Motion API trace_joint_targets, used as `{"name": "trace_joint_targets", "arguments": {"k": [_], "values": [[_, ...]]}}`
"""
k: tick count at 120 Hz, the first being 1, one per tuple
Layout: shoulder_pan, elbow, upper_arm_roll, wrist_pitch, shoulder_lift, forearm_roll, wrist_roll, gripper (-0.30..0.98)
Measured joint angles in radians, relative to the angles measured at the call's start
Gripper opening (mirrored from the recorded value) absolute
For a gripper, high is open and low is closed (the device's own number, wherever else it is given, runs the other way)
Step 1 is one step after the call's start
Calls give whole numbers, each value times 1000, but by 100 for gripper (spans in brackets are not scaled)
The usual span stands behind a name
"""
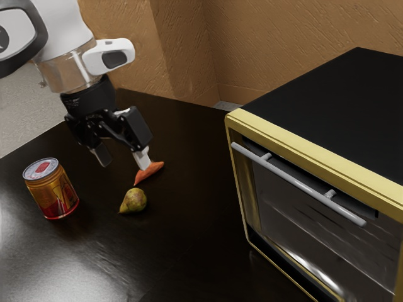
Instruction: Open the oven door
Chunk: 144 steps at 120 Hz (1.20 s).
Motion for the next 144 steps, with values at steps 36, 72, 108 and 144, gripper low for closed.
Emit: {"name": "trace_joint_targets", "arguments": {"k": [36,72,108,144], "values": [[-99,-367,-1,359,-291,-68,-231,68],[-198,-456,-17,758,-280,-135,-618,68],[-218,-477,-50,924,-181,-161,-847,68],[-196,-460,-65,992,-106,-167,-968,68]]}}
